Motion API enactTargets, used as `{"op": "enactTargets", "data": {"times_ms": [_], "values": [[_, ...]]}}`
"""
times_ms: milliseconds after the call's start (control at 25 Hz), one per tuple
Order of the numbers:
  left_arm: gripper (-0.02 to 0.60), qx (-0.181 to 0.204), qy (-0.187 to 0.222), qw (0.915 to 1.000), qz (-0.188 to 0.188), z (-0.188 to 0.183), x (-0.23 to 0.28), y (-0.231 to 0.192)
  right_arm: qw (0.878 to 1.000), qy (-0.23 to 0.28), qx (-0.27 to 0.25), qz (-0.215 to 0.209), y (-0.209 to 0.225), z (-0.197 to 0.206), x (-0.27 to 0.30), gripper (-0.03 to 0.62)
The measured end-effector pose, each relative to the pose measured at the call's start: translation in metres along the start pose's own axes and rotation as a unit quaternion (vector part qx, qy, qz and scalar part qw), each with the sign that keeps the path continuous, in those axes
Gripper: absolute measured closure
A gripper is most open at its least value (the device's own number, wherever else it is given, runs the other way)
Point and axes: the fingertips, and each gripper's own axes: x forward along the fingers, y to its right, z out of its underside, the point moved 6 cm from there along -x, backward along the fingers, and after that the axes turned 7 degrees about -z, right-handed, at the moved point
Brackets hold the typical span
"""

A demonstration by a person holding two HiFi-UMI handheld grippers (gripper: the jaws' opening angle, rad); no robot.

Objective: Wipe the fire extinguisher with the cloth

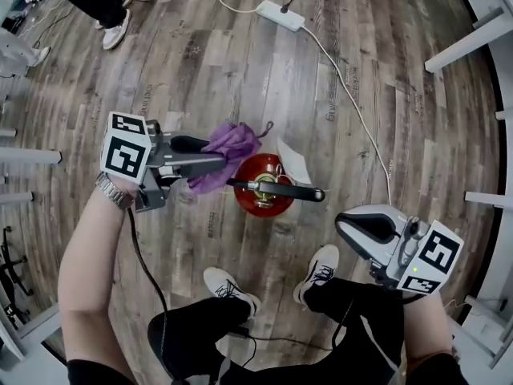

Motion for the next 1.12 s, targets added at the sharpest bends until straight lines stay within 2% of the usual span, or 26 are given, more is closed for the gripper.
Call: {"op": "enactTargets", "data": {"times_ms": [80, 160, 360, 440, 560, 680, 760, 920, 1120], "values": [[0.488, 0.024, -0.013, 0.9995, 0.017, 0.002, 0.013, -0.017, 1.0, -0.007, -0.022, -0.007, 0.012, 0.022, 0.011, 0.582], [0.488, 0.043, -0.021, 0.9985, 0.027, 0.012, 0.026, -0.029, 1.0, -0.012, -0.019, -0.014, 0.025, 0.046, 0.02, 0.582], [0.489, 0.086, -0.034, 0.9956, 0.012, 0.027, 0.05, -0.06, 0.999, -0.014, 0.021, -0.021, 0.06, 0.085, 0.044, 0.588], [0.489, 0.089, -0.037, 0.9952, 0.012, 0.032, 0.061, -0.071, 0.999, -0.018, 0.025, -0.039, 0.068, 0.092, 0.052, 0.588], [0.489, 0.077, -0.035, 0.9963, 0.015, 0.045, 0.074, -0.087, 0.996, -0.038, 0.024, -0.071, 0.081, 0.104, 0.06, 0.588], [0.491, 0.06, -0.038, 0.9975, 0.003, 0.067, 0.09, -0.116, 0.996, -0.04, 0.035, -0.069, 0.098, 0.111, 0.068, 0.589], [0.491, 0.044, -0.032, 0.9985, -0.007, 0.084, 0.1, -0.135, 0.995, -0.041, 0.057, -0.072, 0.105, 0.118, 0.075, 0.588], [0.491, 0.014, -0.011, 0.9994, -0.029, 0.114, 0.119, -0.169, 0.988, -0.074, 0.109, -0.082, 0.117, 0.146, 0.086, 0.588], [0.491, -0.006, -0.017, 0.9969, -0.077, 0.151, 0.135, -0.208, 0.983, -0.102, 0.139, -0.055, 0.137, 0.173, 0.092, 0.589]]}}
